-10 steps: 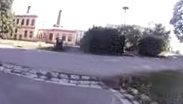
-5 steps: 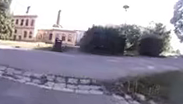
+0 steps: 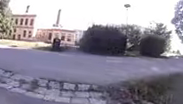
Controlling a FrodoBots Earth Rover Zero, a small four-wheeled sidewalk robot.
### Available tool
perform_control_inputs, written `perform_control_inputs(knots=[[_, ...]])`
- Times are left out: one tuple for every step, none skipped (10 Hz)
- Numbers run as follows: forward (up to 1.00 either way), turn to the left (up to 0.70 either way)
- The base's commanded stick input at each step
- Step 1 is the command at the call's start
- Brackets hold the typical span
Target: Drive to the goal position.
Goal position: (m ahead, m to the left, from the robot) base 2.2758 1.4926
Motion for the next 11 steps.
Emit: perform_control_inputs(knots=[[0.60, 0.00], [0.60, 0.00], [0.60, 0.00], [0.60, 0.00], [0.60, 0.00], [0.60, 0.00], [0.60, 0.00], [0.60, 0.00], [0.60, 0.00], [0.60, 0.00], [0.60, 0.00]])
